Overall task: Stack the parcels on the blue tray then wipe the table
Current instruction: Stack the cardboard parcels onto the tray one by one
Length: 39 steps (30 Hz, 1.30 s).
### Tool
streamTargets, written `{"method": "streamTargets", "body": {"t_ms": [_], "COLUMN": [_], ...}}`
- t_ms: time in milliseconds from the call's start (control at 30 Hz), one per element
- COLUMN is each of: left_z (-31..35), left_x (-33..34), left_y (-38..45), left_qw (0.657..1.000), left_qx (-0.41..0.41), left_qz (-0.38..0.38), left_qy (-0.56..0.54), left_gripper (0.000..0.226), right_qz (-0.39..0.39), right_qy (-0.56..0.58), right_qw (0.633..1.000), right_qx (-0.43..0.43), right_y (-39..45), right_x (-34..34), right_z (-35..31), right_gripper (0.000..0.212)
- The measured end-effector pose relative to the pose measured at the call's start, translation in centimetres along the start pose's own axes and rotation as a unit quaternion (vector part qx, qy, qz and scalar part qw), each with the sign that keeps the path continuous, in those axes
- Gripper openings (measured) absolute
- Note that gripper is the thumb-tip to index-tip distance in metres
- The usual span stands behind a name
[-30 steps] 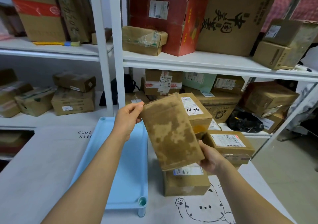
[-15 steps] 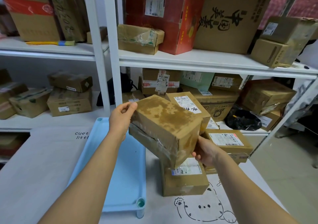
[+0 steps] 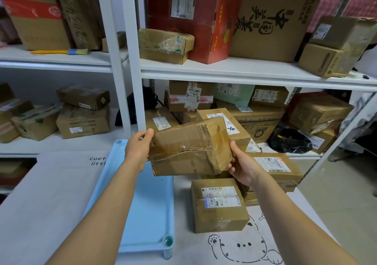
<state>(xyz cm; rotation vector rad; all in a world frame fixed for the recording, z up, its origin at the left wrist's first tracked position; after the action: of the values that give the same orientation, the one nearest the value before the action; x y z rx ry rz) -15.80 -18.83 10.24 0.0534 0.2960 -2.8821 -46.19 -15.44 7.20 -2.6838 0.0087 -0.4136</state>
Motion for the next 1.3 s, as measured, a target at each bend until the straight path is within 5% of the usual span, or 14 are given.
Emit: {"method": "streamTargets", "body": {"t_ms": [267,500,633,767,933,1100,1300], "left_z": [-2.8,-4.0,-4.3,-5.0,-5.6,-5.8,-6.1], "left_x": [-0.2,1.1,0.9,0.5,1.0,1.5,0.8], "left_y": [-0.8,-0.8,-0.8,-1.5,-1.9,-2.6,-4.0], "left_qw": [0.993,0.985,0.988,0.979,0.964,0.964,0.959], "left_qx": [-0.082,-0.065,-0.058,-0.109,-0.167,-0.179,-0.194], "left_qz": [-0.034,-0.104,-0.121,-0.098,-0.106,-0.143,-0.205], "left_qy": [-0.076,-0.118,-0.076,-0.145,-0.175,-0.137,-0.032], "left_gripper": [0.030,0.091,0.063,0.028,0.074,0.053,0.074], "right_qz": [0.002,0.003,0.031,0.026,0.025,0.015,-0.013], "right_qy": [-0.131,-0.208,-0.177,-0.178,-0.137,-0.090,-0.076], "right_qw": [0.986,0.969,0.976,0.976,0.985,0.991,0.991], "right_qx": [-0.105,-0.131,-0.125,-0.124,-0.104,-0.101,-0.106], "right_y": [-0.4,-0.7,-0.1,0.1,1.0,1.2,1.4], "right_x": [1.8,2.1,0.9,0.7,0.4,1.4,1.8], "right_z": [-3.6,-5.1,-4.5,-3.8,-2.9,-2.5,-1.8], "right_gripper": [0.031,0.044,0.050,0.052,0.032,0.036,0.051]}}
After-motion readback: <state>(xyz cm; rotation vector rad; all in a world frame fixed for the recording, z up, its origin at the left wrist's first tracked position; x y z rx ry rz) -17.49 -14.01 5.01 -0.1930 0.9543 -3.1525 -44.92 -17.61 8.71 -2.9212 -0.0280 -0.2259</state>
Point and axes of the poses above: each hand's wrist, its own y-axis towards the middle knuckle, its own x-axis out of the palm, z = x × y, the point moved 9 cm from there along y, towards the middle knuckle, and after that the axes turned 5 degrees about -z, right-handed, at the moved point
